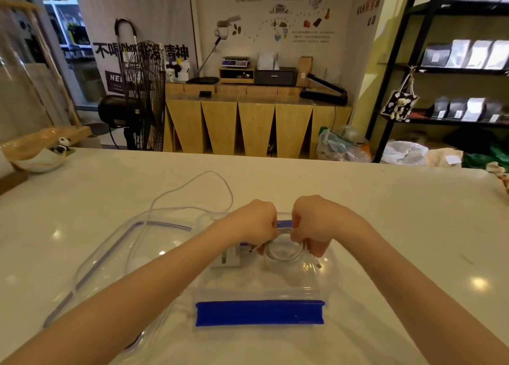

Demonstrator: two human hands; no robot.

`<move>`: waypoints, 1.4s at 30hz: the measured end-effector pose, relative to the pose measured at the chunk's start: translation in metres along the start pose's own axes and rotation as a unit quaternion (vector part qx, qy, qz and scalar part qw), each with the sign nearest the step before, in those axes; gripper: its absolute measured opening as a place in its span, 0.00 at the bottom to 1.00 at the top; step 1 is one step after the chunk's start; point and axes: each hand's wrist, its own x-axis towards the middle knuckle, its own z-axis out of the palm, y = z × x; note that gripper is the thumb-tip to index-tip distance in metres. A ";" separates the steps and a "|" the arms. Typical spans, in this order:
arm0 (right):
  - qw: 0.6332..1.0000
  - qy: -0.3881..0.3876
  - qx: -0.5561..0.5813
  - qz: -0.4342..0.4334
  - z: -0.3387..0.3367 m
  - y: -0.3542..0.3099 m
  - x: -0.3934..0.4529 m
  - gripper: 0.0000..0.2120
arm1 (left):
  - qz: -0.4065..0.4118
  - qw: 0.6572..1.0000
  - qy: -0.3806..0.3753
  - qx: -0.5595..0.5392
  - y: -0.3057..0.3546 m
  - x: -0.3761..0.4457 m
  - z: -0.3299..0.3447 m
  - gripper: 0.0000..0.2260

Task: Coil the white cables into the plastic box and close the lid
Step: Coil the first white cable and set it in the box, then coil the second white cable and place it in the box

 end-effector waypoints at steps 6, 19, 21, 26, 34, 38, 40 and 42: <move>0.992 0.036 -0.120 0.017 0.010 -0.015 0.001 0.09 | -0.001 0.998 -0.003 0.063 0.003 0.008 0.009 0.18; 0.993 0.029 -0.115 0.009 0.012 -0.014 0.003 0.07 | -0.014 0.998 0.003 0.058 0.004 0.001 0.008 0.09; 0.993 0.042 -0.108 0.007 0.011 -0.014 0.006 0.05 | -0.014 0.999 0.004 0.043 0.002 -0.003 0.005 0.10; 0.995 0.092 -0.014 -0.048 0.005 -0.021 0.011 0.04 | -0.011 0.998 0.018 -0.064 -0.009 -0.017 -0.008 0.10; 0.951 0.131 0.117 -0.254 -0.005 -0.069 0.016 0.05 | -0.028 0.961 0.183 -0.205 -0.057 -0.071 -0.039 0.09; 0.932 0.081 0.120 -0.332 0.004 -0.103 0.026 0.06 | -0.051 0.950 0.219 -0.216 -0.092 -0.102 -0.040 0.07; 0.928 0.038 0.097 -0.357 0.011 -0.117 0.028 0.07 | -0.060 0.951 0.191 -0.236 -0.108 -0.120 -0.038 0.06; 0.920 0.003 0.047 -0.389 0.020 -0.130 0.028 0.08 | -0.075 0.950 0.175 -0.246 -0.123 -0.137 -0.033 0.06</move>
